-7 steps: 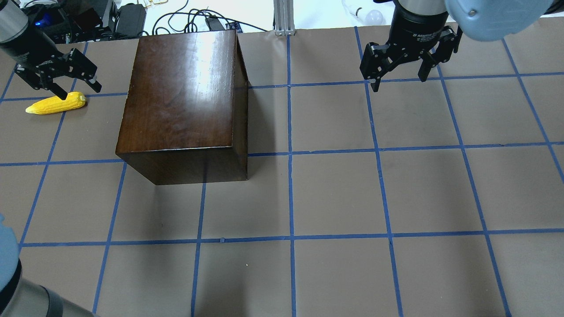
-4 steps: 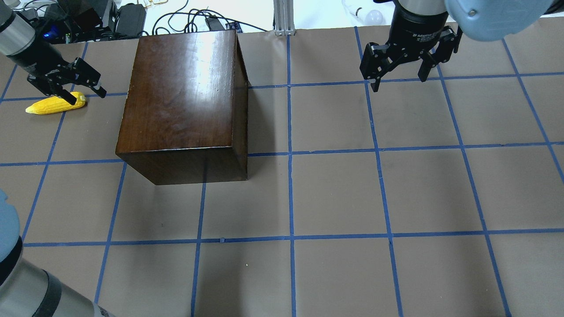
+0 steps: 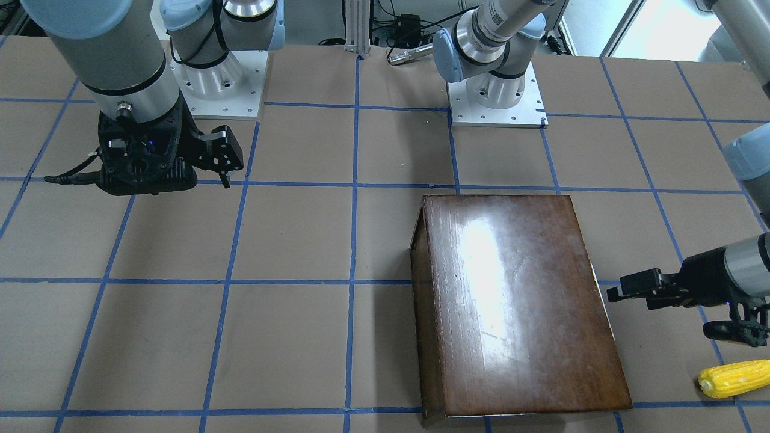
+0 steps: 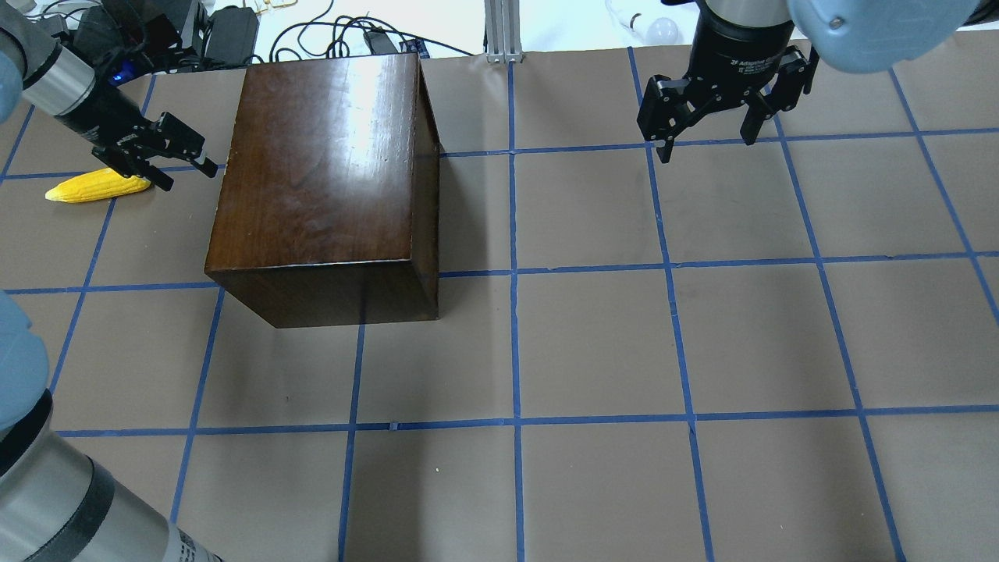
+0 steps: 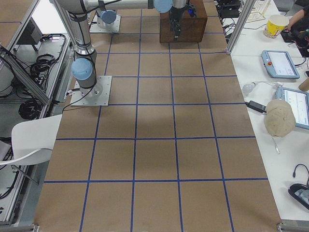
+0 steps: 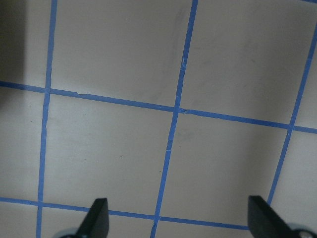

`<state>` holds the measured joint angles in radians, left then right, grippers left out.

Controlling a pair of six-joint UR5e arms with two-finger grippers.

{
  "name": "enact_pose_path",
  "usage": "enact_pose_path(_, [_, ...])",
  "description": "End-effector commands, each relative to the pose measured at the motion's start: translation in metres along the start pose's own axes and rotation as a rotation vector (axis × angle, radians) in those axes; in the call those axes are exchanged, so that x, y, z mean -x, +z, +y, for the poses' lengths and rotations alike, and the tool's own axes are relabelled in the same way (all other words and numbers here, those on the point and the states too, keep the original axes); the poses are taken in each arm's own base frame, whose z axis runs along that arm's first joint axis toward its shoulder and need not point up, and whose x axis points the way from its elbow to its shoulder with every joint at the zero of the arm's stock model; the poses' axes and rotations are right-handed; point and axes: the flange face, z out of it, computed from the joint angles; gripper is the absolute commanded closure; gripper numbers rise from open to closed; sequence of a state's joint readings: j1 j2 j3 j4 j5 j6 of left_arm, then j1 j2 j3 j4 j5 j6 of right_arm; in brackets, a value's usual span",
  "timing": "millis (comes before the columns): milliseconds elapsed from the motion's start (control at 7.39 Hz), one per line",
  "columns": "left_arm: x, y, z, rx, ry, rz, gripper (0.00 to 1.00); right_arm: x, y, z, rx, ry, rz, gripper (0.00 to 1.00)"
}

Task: Open drawer and put corn inside
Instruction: 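Close the left gripper on the white drawer handle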

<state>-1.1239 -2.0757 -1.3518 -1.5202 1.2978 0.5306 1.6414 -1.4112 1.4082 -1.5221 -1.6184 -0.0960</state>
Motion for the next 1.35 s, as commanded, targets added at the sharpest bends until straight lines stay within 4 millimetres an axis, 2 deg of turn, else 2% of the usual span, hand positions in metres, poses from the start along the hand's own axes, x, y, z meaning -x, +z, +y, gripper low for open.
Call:
enact_pose_path(0, [0.000, 0.008, -0.003, 0.009, -0.009, 0.009, 0.00, 0.000, 0.000, 0.000, 0.000, -0.001, 0.000, 0.00])
enact_pose_path(812, [0.000, 0.021, -0.009, 0.012, -0.012, 0.045, 0.00, 0.000, 0.000, 0.000, 0.000, -0.001, 0.000, 0.00])
enact_pose_path(1218, [0.007, 0.035, -0.010, 0.033, -0.021, 0.055, 0.00, 0.000, 0.000, 0.000, 0.000, -0.001, 0.000, 0.00])
